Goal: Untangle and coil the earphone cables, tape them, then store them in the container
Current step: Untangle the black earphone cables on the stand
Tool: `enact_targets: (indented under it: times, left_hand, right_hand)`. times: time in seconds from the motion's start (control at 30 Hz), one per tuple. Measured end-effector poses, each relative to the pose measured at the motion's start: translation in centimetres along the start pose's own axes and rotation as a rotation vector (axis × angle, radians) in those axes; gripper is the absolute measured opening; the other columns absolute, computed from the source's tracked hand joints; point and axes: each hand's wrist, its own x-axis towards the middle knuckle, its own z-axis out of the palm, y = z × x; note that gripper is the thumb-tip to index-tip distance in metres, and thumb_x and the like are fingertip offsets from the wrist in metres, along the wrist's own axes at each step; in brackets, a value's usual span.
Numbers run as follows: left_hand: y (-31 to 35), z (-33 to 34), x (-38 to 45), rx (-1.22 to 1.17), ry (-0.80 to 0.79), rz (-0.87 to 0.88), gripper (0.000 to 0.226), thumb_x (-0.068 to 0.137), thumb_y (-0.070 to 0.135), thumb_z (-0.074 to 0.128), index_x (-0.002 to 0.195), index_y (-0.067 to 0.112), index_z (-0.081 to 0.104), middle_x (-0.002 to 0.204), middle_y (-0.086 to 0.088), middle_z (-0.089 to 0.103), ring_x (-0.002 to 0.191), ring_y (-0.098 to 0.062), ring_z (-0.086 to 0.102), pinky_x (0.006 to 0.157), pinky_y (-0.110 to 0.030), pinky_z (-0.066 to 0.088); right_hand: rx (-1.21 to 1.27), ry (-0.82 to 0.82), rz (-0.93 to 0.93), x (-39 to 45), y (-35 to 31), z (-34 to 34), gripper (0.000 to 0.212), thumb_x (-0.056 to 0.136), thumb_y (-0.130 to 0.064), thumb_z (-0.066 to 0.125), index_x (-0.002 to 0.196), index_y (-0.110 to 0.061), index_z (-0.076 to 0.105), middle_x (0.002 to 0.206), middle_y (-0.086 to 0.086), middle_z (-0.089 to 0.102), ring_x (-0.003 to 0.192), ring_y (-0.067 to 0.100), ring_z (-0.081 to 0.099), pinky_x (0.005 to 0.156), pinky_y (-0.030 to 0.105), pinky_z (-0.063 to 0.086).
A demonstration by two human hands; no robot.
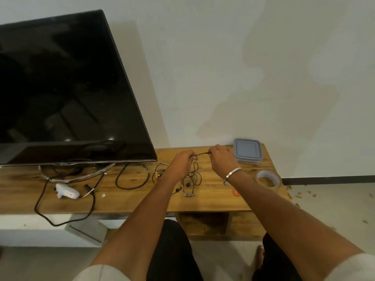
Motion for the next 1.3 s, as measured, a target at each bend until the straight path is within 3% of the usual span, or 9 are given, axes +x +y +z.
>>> enact_targets:
  times: [0.1,0.23,0.37,0.5,0.73,0.9,1.03,1.13,1.3]
  left_hand:
    - [1.2,-0.2,0.2,0.023,-0.002,0.052,0.023,0.101,0.015,0.045,0.103,0.008,0.067,0.088,-0.002,0.06,0.067,-0.007,0.048,0.058,-0.024,0.036]
    - [2.4,-0.4,0.3,0.004,-0.02,0.141,0.024,0.1,0.009,0.045,0.11,0.007,0.066,0.094,0.001,0.062,0.083,-0.01,0.054,0.074,-0.027,0.042]
    - [1.5,-0.6,0.7,-0.004,-0.014,0.102,0.02,0.1,0.016,0.049,0.103,0.009,0.067,0.097,-0.004,0.066,0.088,-0.018,0.057,0.076,-0.032,0.045]
    - [0.7,-1.4,0.8,0.017,0.006,0.112,0.019,0.1,0.018,0.051,0.101,0.01,0.069,0.09,0.0,0.063,0.076,-0.01,0.051,0.063,-0.021,0.036]
    - [0.3,-2.0,1.5,0.05,0.02,0.121,0.02,0.1,0.019,0.05,0.102,0.011,0.068,0.091,0.003,0.062,0.074,-0.004,0.049,0.063,-0.016,0.034]
    - [1.1,-1.4,2.0,0.016,0.012,0.147,0.02,0.1,0.019,0.05,0.1,0.013,0.069,0.098,-0.001,0.067,0.088,-0.015,0.058,0.075,-0.027,0.044]
    - [2.3,-0.8,2.1,0.029,0.005,0.17,0.018,0.1,0.016,0.05,0.098,0.01,0.067,0.089,0.0,0.061,0.08,-0.015,0.052,0.069,-0.026,0.037]
    - [2.8,-0.5,2.2,0.053,0.003,0.168,0.018,0.1,0.014,0.05,0.099,0.006,0.066,0.089,-0.003,0.06,0.081,-0.017,0.051,0.07,-0.027,0.038]
    - [1.9,-1.0,1.9,0.049,-0.018,0.172,0.018,0.099,0.017,0.052,0.099,0.009,0.068,0.085,0.002,0.058,0.071,-0.006,0.049,0.061,-0.015,0.033]
  right_hand:
    - [0.152,-0.078,-0.02,0.0,-0.4,-0.5,0.031,0.095,-0.019,0.042,0.126,-0.017,0.046,0.114,0.001,0.061,0.106,0.022,0.057,0.096,0.04,0.032]
    - [0.121,-0.151,-0.079,0.7,-1.4,-1.0,0.026,0.099,-0.025,0.038,0.122,-0.017,0.05,0.113,0.002,0.064,0.104,0.023,0.059,0.094,0.04,0.034]
    - [-0.034,-0.104,-0.095,1.3,-1.0,-1.1,0.023,0.098,-0.019,0.043,0.115,-0.023,0.058,0.109,0.0,0.068,0.1,0.022,0.063,0.088,0.037,0.041]
    - [-0.061,-0.011,-0.042,1.1,0.3,-1.2,0.028,0.096,-0.011,0.043,0.115,-0.023,0.058,0.108,0.0,0.066,0.096,0.023,0.063,0.081,0.035,0.038]
    - [-0.036,0.034,0.069,0.8,2.4,-2.0,0.031,0.094,-0.001,0.041,0.115,-0.017,0.057,0.106,0.004,0.064,0.094,0.026,0.061,0.082,0.034,0.033]
    - [0.127,-0.035,0.119,0.9,2.0,-2.0,0.031,0.094,-0.007,0.043,0.122,-0.015,0.05,0.109,0.004,0.065,0.102,0.026,0.059,0.089,0.036,0.036]
    - [0.216,-0.076,-0.01,0.8,0.6,-2.0,0.029,0.096,-0.022,0.046,0.124,-0.015,0.049,0.102,0.005,0.069,0.095,0.025,0.064,0.082,0.034,0.047]
    - [0.133,-0.088,-0.055,1.1,-0.5,-2.2,0.028,0.099,-0.027,0.04,0.12,-0.013,0.053,0.1,0.007,0.068,0.091,0.026,0.064,0.074,0.032,0.042]
    - [-0.148,-0.073,-0.063,1.0,-0.3,-2.2,0.031,0.095,-0.008,0.039,0.119,-0.022,0.052,0.102,-0.001,0.068,0.092,0.023,0.064,0.091,0.039,0.032]
